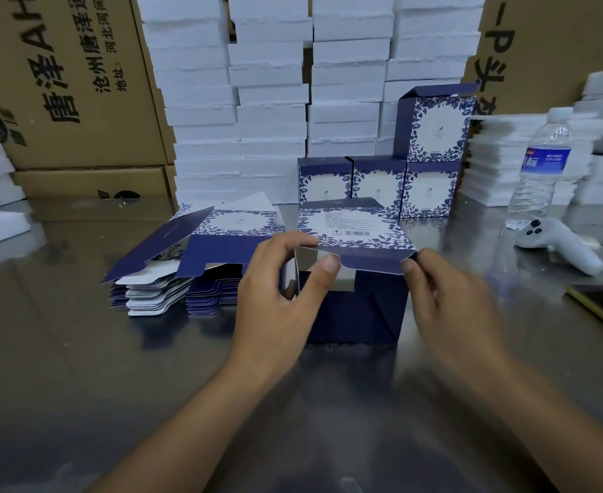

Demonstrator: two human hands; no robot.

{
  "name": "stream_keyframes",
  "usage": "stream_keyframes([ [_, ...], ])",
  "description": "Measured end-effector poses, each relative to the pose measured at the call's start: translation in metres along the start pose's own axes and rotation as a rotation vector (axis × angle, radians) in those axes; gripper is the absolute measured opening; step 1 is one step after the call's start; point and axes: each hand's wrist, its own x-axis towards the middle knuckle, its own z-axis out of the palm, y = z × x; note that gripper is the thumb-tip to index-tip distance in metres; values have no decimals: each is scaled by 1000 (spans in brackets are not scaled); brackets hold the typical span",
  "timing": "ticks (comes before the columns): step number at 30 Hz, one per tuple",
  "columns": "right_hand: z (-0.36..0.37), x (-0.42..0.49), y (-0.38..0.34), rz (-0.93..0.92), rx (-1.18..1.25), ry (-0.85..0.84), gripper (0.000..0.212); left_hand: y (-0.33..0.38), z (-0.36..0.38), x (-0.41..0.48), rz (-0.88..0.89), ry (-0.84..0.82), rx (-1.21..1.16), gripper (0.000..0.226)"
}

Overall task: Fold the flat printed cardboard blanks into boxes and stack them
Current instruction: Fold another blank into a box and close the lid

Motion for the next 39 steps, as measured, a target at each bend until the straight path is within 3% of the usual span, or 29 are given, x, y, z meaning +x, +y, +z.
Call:
stream_keyframes([
  [14,-6,2,-6,3,-97,-15,30,-1,3,-1,-5,5,6,24],
  [20,-1,0,2,-23,-36,-118,34,2,1,1,-38,5,-28,40],
  [32,-2,0,3,-70,-164,-208,32,2,0,2,-77,0,-48,40],
  [39,1,-2,7,-28,-57,-301,37,4,0,3,-95,12,-93,43],
])
